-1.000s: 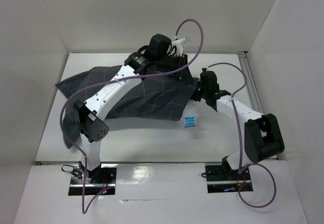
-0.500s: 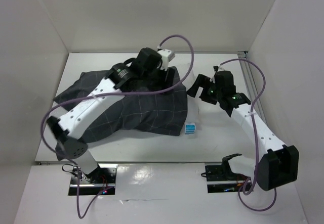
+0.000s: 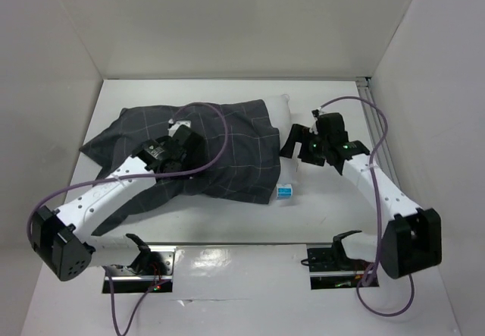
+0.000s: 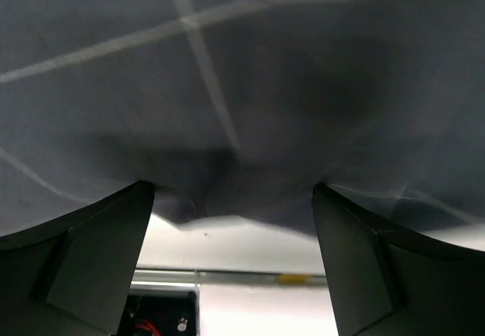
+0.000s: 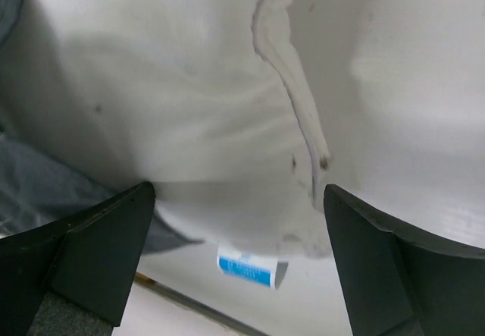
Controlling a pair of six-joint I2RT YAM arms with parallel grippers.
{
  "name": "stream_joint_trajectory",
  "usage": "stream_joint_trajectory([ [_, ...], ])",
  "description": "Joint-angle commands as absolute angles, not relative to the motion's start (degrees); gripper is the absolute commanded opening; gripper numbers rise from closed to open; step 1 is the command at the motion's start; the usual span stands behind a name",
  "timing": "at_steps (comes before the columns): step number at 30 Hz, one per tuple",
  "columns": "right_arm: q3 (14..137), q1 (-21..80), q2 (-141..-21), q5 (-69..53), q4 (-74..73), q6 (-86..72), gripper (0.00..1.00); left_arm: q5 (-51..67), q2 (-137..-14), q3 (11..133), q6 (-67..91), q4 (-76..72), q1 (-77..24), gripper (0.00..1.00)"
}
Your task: Put the pillow into the pillowcase
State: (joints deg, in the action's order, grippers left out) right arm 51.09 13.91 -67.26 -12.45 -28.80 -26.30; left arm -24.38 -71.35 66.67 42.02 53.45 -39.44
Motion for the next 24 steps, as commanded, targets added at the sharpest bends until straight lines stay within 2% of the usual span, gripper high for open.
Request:
stream_joint_trajectory([
  [1, 52.3, 13.6, -73.6, -18.3, -19.0, -25.1, 0.97, -18.9, -71.8, 63.6, 40.3, 42.6, -33.9, 0.99],
  [2, 52.8, 13.6, -77.4, -20.4, -17.5, -25.0, 0.95, -18.0, -72.6, 63.6, 40.3, 40.9, -32.1, 0.98],
  [3, 52.8, 13.6, -79.3, -22.7, -14.3, -25.0, 0.89, -17.0, -73.5, 63.6, 39.1, 37.8, -31.4, 0.92],
  [4, 52.8, 13.6, -80.9, -27.0, -13.3, -25.0, 0.74, -15.5, -75.2, 63.6, 38.0, 36.2, -30.6, 0.75],
  [5, 52.8, 13.6, -82.3, -28.9, -12.4, -25.0, 0.37, -12.9, -76.2, 64.9, 36.1, 34.9, -30.1, 0.59],
  [6, 52.8, 13.6, -83.2, -29.6, -12.4, -25.7, 0.19, -12.1, -77.2, 65.9, 35.0, 32.9, -29.3, 0.37],
  [7, 52.8, 13.6, -83.2, -29.0, -12.4, -25.8, 0.03, -11.1, -78.5, 67.6, 34.2, 32.9, -29.3, 0.16],
  [8, 52.2, 13.6, -81.0, -28.4, -12.4, -26.3, 0.00, -9.0, -81.4, 71.9, 32.6, 32.9, -28.5, 0.00],
  [14, 51.7, 13.1, -72.1, -24.4, -19.8, -26.3, 0.00, -1.6, -92.5, 89.8, 27.3, 31.6, -30.5, 0.00],
  [19, 50.4, 13.1, -62.5, -23.8, -23.9, -29.3, 0.00, -4.0, -99.9, 107.4, 22.9, 33.1, -36.6, 0.00],
  [22, 48.2, 13.1, -59.9, -23.8, -23.9, -31.3, 0.00, -6.2, -101.9, 111.3, 22.9, 37.1, -37.3, 0.00],
  [23, 48.2, 13.1, -59.2, -23.8, -24.5, -31.3, 0.00, -6.2, -101.9, 111.3, 22.9, 37.8, -37.3, 0.05],
  [24, 48.2, 13.1, -59.2, -23.3, -24.5, -31.9, 0.00, -6.2, -99.8, 111.3, 22.9, 37.8, -37.3, 0.27],
])
